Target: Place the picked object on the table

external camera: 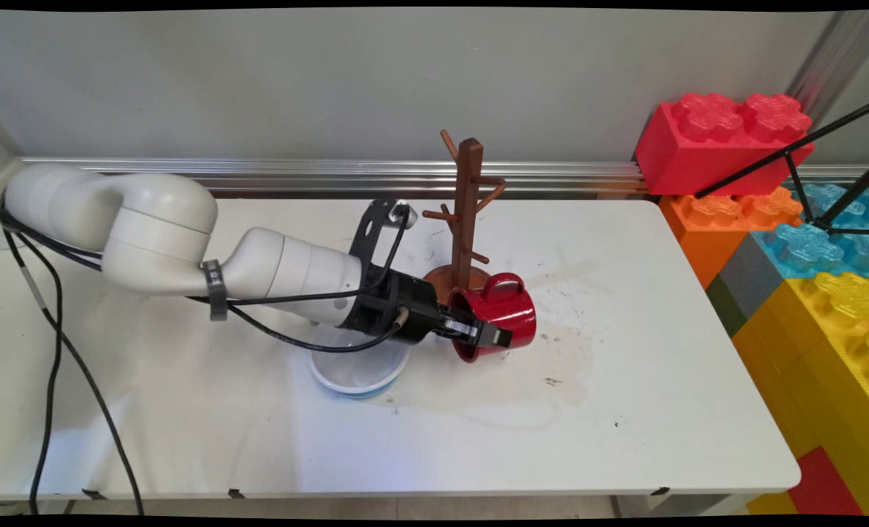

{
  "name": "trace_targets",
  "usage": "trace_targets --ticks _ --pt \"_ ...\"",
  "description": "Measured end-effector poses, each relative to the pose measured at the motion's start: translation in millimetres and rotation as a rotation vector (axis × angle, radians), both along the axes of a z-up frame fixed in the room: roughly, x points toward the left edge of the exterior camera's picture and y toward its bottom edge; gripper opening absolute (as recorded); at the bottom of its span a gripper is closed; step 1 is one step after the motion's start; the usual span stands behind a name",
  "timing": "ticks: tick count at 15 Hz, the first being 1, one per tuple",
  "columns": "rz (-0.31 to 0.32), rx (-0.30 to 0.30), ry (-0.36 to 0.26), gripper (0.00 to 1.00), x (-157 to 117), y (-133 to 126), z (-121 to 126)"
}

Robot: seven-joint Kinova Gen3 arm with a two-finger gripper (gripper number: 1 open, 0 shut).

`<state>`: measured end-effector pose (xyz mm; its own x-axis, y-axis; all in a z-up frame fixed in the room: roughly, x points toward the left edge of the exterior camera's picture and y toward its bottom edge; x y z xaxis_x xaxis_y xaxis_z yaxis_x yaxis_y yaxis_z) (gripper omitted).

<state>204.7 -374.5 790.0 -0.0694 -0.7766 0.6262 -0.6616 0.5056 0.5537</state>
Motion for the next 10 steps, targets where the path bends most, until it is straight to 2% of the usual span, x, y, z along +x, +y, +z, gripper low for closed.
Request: trace_targets --ticks 10 --pt "-0.086 0.04 -0.097 0.0 -7.6 10.1 48.4"
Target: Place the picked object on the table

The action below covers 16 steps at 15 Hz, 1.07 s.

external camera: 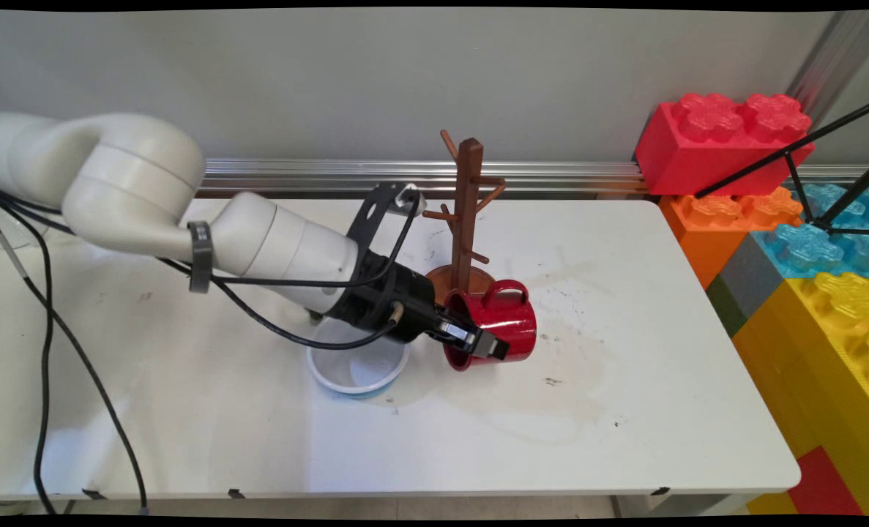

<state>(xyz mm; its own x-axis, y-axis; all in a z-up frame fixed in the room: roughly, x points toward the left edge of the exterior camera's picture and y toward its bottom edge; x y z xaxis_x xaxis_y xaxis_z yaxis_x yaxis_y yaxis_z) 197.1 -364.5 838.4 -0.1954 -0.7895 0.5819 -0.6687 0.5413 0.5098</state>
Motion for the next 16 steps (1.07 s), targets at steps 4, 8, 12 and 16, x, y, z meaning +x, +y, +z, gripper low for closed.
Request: trace_targets --ticks 4,8,12,16 --pt "-0.03 0.02 -0.066 0.0 -3.3 1.0 24.7" --pt "-0.055 0.018 -0.136 0.0 -10.3 -0.6 47.1" --pt "-0.088 0.01 -0.213 0.0 -23.2 -2.5 68.2" --pt "-0.134 0.011 -0.289 0.0 -41.2 -3.9 87.5"
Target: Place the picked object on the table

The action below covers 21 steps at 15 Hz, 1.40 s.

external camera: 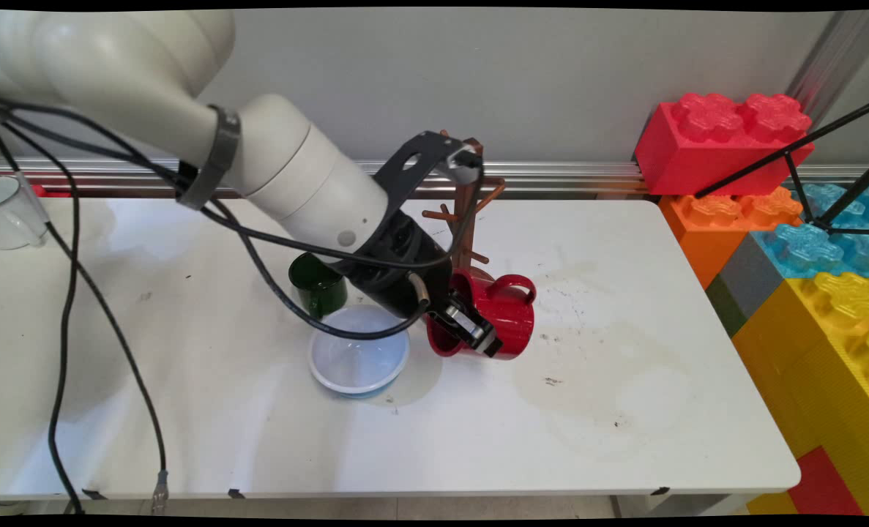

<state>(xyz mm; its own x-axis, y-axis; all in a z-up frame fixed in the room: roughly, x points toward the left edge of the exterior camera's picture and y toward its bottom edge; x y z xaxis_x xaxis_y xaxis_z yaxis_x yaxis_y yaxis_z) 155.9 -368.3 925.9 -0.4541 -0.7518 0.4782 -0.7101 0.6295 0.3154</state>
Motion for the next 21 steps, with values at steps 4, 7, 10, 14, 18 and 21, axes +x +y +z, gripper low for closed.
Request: trace_targets --ticks 4,7,10,14,18,21 --pt "-0.043 0.006 -0.065 0.0 -14.1 -0.6 11.8" --pt "-0.076 0.007 -0.118 0.0 -24.3 -1.5 17.8" --pt "-0.101 0.01 -0.165 0.0 -31.4 -2.4 19.9" --pt "-0.138 0.014 -0.231 0.0 -41.0 -3.0 18.1" --pt "-0.167 0.019 -0.291 0.0 -49.6 -4.0 12.0" --pt "-0.185 0.024 -0.334 0.0 -55.0 -4.8 4.8"
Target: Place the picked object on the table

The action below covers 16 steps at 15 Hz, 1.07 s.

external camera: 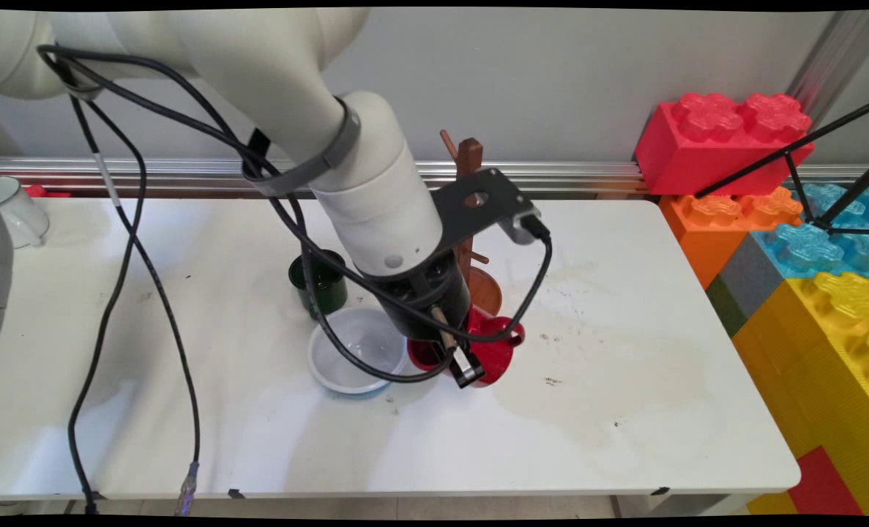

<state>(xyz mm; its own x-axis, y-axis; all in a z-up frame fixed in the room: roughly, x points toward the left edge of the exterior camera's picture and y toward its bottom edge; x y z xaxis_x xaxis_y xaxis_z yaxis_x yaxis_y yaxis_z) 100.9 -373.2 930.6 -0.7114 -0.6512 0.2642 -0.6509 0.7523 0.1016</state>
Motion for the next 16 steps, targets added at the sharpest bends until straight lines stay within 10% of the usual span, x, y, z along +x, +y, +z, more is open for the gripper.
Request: trace_targets --ticks 16 --pt "0.022 0.022 -0.19 0.0 -38.5 -17.6 -55.2"
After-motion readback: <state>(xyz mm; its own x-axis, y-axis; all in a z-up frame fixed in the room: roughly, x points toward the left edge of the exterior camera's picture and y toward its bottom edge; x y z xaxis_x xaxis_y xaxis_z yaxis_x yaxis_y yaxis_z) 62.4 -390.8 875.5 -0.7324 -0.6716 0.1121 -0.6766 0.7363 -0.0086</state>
